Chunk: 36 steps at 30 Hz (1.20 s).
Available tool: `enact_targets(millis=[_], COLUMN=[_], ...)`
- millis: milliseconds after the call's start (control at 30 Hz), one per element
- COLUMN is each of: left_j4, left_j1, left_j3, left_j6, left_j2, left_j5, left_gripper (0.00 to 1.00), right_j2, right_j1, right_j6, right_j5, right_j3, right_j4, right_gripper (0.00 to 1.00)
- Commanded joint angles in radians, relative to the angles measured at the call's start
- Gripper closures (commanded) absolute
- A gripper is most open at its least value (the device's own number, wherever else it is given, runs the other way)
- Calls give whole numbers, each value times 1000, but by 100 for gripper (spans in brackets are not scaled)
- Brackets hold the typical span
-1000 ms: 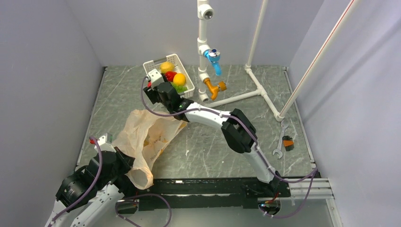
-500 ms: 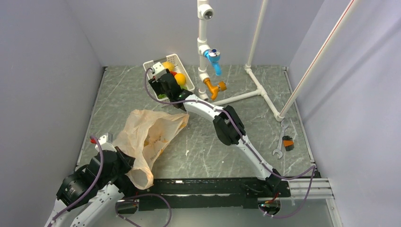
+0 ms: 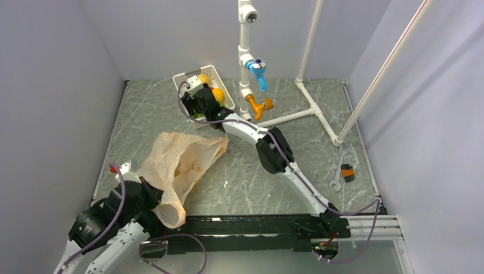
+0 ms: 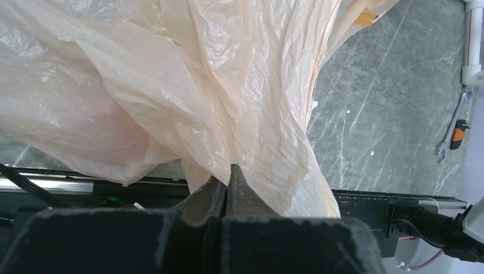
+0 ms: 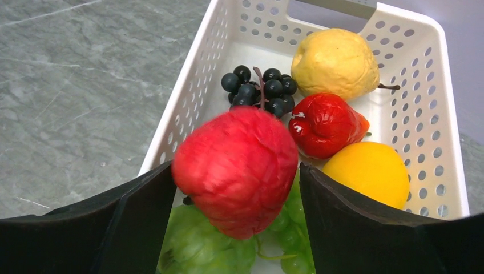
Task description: Take the fake fruits out of the plastic bag
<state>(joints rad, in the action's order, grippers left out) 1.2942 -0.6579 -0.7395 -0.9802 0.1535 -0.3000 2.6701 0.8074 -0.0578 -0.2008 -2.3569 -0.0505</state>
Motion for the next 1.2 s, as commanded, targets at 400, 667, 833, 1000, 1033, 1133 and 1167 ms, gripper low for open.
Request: enact_targets(millis=[400, 667, 833, 1000, 1033, 1133, 1167], left_j4=[-26, -27, -28, -27, -27, -26, -25], left_j1=[7, 10, 9, 9, 9, 11, 12], left_j3=[4, 4, 4, 6, 5, 5, 6], left_j6=[20, 20, 21, 21, 21, 19, 16], left_j2=[11, 11, 8, 3, 3, 3, 4], left_j5=[11, 11, 13, 12, 13, 12, 11], left_gripper=[100, 100, 100, 100, 100, 100, 100], right_j2=[-259, -570, -740, -875, -895, -933, -933], right_j1=[21, 127, 202, 207, 206, 209, 213], right_j6=[8, 17, 26, 70, 83, 79, 80], right_j5=[31, -4, 5, 162, 202, 369, 415], right_j3=[170, 542, 793, 1090, 1120, 1207, 1219], right_j4=[21, -73, -143, -320, -351, -450, -472], right_gripper=[9, 9, 12, 38, 40, 48, 52])
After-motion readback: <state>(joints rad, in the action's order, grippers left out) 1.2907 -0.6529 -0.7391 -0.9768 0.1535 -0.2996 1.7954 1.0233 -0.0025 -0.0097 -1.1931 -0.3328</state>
